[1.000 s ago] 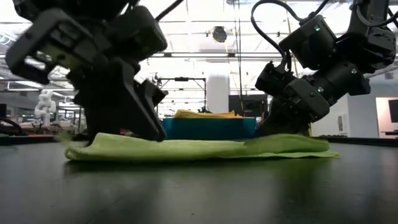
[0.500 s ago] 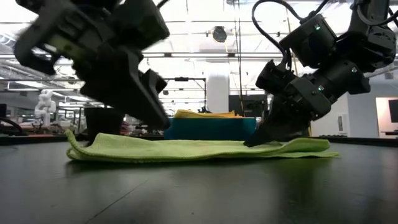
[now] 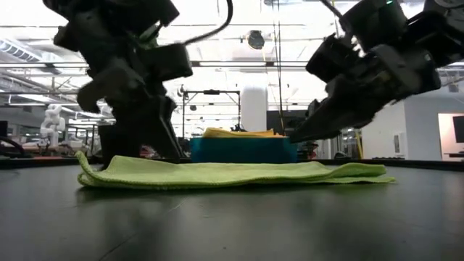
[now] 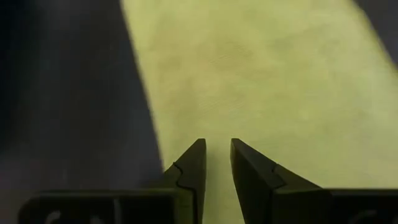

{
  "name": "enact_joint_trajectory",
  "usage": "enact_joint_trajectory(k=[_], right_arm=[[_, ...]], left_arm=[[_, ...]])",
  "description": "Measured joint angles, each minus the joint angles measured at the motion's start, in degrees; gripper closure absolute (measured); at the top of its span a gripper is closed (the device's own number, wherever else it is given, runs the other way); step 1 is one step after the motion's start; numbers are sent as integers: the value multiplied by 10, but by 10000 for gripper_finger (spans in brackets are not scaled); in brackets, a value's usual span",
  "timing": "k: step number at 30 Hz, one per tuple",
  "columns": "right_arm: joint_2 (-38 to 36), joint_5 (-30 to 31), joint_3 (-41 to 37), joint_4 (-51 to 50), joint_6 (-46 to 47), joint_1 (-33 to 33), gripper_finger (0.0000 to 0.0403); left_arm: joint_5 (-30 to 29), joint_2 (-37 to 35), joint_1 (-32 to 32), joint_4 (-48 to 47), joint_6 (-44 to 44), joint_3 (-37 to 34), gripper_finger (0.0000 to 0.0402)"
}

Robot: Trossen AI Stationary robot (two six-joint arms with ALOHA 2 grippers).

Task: Fold microfiber towels
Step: Fold the green microfiber towel

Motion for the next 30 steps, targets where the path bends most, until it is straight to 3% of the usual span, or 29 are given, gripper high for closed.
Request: enact_joint_trajectory(k=[9, 19, 25, 30], right_arm=[[0, 2, 0, 2, 2, 44, 261], [0, 0, 0, 10, -4, 73, 261], [0, 6, 0, 20, -18, 76, 261], [0, 60, 0, 39, -50, 75, 261]], left_arm=[[-12, 1, 8, 92, -8, -36, 325], [-13, 1, 0, 96, -5, -38, 325], [-78, 8, -4, 170, 21, -38, 325], [-107, 8, -3, 235, 70, -38, 325]])
